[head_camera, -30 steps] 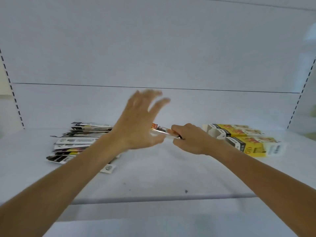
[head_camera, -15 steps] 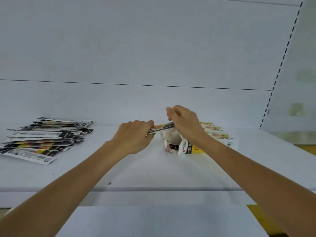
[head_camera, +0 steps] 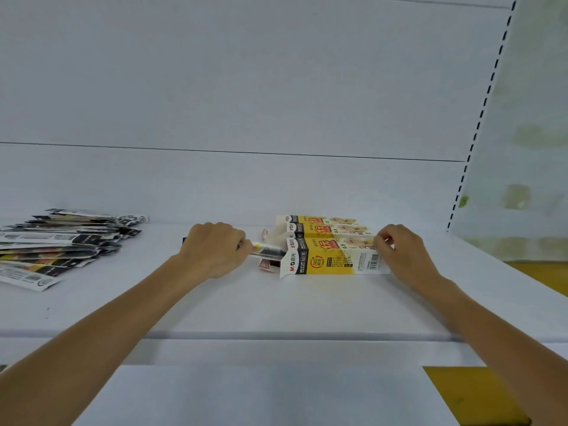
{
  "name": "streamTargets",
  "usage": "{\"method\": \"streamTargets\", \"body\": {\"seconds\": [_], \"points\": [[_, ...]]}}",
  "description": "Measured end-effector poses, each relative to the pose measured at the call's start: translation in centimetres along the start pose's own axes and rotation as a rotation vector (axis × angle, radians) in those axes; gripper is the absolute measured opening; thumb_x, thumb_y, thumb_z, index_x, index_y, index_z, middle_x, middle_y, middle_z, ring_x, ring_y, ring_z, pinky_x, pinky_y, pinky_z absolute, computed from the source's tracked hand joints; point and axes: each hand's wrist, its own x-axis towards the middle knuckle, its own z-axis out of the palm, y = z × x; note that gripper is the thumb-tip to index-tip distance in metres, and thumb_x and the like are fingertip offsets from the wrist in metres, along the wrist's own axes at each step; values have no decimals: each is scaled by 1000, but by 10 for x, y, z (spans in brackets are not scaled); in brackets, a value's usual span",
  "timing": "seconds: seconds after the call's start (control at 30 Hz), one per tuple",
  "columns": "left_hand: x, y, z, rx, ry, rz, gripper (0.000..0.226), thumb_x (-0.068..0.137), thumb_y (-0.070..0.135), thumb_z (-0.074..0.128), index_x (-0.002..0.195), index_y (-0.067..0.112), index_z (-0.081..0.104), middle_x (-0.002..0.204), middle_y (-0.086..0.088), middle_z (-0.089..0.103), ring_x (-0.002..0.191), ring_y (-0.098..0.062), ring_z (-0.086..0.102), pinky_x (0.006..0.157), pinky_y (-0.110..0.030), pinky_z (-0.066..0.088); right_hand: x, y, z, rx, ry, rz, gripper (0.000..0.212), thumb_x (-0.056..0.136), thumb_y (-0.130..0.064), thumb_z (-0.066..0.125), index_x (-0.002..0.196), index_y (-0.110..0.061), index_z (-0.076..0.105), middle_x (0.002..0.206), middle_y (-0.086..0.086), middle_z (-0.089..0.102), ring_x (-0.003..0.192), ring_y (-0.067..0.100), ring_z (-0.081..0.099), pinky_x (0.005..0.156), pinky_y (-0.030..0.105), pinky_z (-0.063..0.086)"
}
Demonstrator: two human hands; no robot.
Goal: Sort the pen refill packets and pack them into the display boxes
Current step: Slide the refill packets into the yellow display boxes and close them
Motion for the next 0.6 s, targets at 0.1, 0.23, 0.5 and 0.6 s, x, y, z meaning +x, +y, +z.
{"method": "streamTargets", "body": {"seconds": [0.1, 0.23, 0.5, 0.6], "points": [[6, 16, 5, -95, -31, 57, 36, 98, 37, 27, 72, 17, 42, 71, 1, 50, 72, -25, 48, 61, -31, 32, -2, -1, 4, 105, 35, 36, 16, 90, -15, 49, 83, -4, 57, 89, 9, 58, 85, 23, 54, 71, 33, 43], [11, 42, 14, -716, -179, 134, 17, 100, 25, 31, 95, 14, 43, 83, 3, 55, 75, -18, 47, 62, -26, 34, -3, 0, 8, 100, 58, 19, 18, 92, -12, 45, 80, -1, 53, 86, 12, 56, 81, 26, 53, 68, 35, 41], [11, -7, 21, -753, -163, -247, 14, 85, 36, 53, 92, 25, 60, 94, 12, 64, 94, -17, 59, 79, -30, 43, 0, 4, 12, -104, 119, -136, 13, 92, -2, 42, 82, 2, 50, 80, 17, 51, 76, 32, 47, 62, 35, 34], [4, -12, 25, -753, -98, -150, 11, 84, 18, 61, 78, 27, 63, 82, 8, 66, 80, -10, 60, 65, -9, 39, 3, 6, 16, -84, 114, -97, 16, 93, -8, 41, 83, 1, 50, 81, 15, 51, 76, 30, 47, 65, 32, 33]]}}
